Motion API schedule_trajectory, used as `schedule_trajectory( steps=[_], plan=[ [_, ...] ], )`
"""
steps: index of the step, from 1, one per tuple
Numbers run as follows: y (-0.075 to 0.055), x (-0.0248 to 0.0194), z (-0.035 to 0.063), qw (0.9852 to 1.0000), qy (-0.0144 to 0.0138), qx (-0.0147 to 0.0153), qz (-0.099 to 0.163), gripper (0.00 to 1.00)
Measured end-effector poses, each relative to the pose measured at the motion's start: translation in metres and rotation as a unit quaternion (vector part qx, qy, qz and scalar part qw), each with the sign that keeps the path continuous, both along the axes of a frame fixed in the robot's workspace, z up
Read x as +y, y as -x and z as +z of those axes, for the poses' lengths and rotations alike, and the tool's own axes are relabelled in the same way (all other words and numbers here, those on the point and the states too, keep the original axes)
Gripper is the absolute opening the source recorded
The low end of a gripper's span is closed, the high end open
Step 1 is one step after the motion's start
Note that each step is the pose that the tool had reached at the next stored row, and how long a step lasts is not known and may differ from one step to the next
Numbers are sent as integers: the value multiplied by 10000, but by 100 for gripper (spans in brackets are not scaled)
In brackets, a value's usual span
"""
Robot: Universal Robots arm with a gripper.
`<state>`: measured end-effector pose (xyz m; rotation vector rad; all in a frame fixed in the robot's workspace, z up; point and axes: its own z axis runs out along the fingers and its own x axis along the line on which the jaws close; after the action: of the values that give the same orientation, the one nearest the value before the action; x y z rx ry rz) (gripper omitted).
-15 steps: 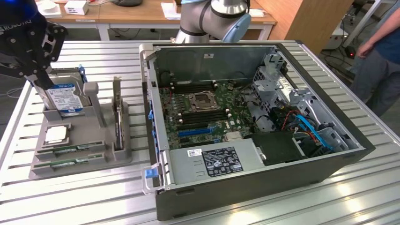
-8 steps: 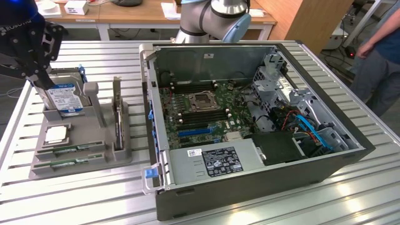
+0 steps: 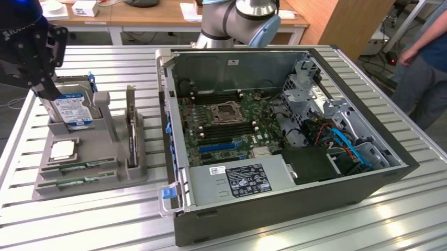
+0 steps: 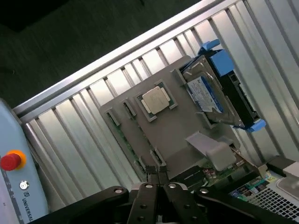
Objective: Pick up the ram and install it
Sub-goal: 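Pick up the ram and move it above insertion slot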
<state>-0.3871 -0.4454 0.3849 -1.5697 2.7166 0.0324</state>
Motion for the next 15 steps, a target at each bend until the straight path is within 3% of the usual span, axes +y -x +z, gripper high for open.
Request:
schedule_trajectory(
  steps=[7,10,15],
  plan=[
    [0,0,-10,9983,2,0,574,9],
    [0,0,-14,9967,2,0,817,9],
    [0,0,-20,9926,2,0,1212,9]
  ],
)
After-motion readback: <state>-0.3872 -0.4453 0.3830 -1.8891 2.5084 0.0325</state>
